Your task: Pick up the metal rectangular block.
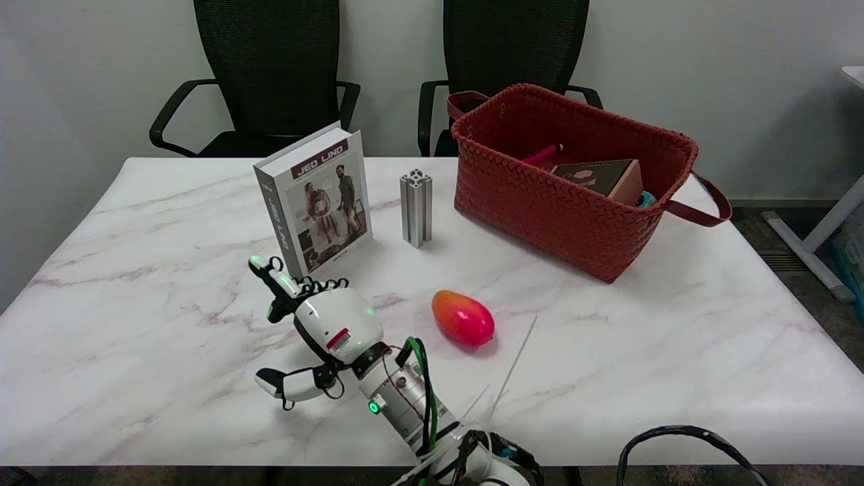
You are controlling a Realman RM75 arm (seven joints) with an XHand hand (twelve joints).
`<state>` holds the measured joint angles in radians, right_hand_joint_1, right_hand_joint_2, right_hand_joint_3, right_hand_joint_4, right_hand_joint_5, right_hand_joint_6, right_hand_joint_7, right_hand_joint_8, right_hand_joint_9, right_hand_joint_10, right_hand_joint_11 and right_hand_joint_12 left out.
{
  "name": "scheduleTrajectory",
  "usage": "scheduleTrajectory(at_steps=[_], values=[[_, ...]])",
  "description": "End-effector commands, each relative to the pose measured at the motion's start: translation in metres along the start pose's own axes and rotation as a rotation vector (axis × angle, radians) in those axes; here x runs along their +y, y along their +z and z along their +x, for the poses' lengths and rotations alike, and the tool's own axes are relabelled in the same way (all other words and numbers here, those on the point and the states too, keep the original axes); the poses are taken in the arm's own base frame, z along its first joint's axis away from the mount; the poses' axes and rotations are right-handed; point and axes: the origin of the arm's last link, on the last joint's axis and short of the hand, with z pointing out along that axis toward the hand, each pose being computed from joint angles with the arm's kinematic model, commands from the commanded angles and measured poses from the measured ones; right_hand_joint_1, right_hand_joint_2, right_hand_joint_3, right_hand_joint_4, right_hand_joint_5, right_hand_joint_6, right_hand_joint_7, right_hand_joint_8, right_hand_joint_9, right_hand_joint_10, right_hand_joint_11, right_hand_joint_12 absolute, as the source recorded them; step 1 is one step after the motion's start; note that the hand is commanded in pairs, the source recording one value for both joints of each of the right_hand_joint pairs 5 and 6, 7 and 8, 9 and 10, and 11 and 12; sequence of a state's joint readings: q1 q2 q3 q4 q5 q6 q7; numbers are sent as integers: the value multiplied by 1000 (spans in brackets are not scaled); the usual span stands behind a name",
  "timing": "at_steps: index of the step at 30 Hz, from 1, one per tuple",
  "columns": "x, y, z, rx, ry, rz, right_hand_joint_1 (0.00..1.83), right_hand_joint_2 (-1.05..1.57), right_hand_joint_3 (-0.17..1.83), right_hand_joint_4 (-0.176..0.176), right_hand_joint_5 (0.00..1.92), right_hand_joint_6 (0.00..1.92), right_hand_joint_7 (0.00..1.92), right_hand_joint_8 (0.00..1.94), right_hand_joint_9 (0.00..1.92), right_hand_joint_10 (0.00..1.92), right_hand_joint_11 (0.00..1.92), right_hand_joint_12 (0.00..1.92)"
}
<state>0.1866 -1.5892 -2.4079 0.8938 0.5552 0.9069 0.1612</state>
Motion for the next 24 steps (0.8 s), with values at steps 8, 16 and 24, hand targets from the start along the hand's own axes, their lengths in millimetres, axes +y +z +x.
scheduleTrajectory(at_steps=[8,16,24], values=[[13,15,9,-37,-19,14,1063,541,619,0,98,98,756,756,692,692,658,658],[10,0,11,3,23,-27,1063,530,636,0,100,100,748,748,684,684,650,650],[12,-8,23,84,97,-98,1055,581,614,0,92,92,727,727,662,662,638,638]])
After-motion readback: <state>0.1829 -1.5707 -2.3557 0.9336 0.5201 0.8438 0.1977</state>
